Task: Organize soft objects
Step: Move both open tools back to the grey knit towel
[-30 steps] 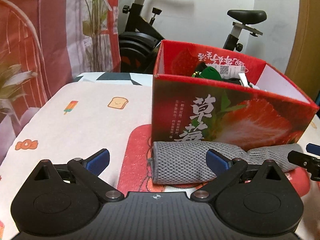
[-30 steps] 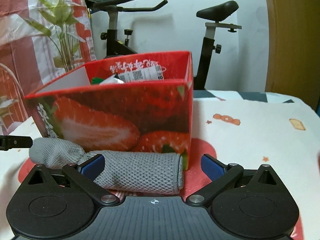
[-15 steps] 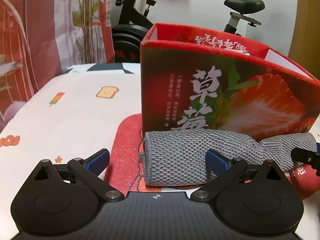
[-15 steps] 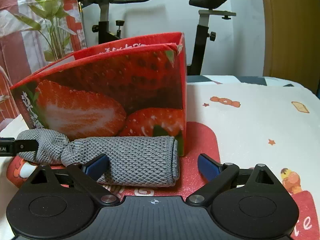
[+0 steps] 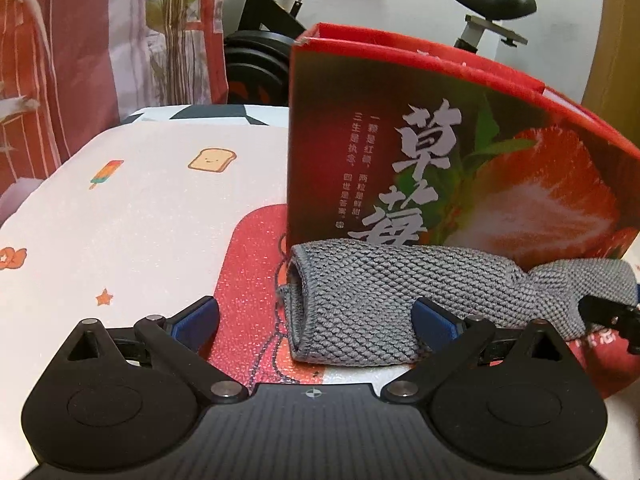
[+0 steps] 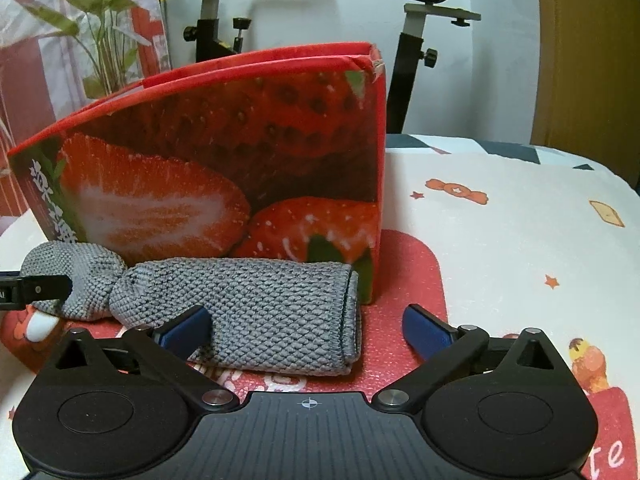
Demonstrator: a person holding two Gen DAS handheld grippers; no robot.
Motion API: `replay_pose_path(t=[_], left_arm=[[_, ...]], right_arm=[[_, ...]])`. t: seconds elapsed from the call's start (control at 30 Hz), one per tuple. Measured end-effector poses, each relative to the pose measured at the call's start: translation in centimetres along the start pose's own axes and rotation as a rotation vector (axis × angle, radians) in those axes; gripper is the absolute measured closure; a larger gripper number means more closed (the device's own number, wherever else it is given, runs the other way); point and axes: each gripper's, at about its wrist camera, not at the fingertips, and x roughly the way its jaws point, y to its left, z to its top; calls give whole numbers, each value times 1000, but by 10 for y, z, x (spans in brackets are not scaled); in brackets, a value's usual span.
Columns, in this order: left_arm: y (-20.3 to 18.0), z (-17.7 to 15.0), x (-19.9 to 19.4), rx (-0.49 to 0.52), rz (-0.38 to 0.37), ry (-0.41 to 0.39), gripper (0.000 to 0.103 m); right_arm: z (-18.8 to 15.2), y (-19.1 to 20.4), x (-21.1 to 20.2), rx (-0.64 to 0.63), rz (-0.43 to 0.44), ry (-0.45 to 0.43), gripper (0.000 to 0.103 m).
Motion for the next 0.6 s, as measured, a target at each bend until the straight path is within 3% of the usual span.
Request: replay_pose_path(t=[0.6], left_arm=[[-2, 2, 1, 21, 9, 20, 0]], right_arm=[[2, 14, 4, -27, -54, 33, 0]])
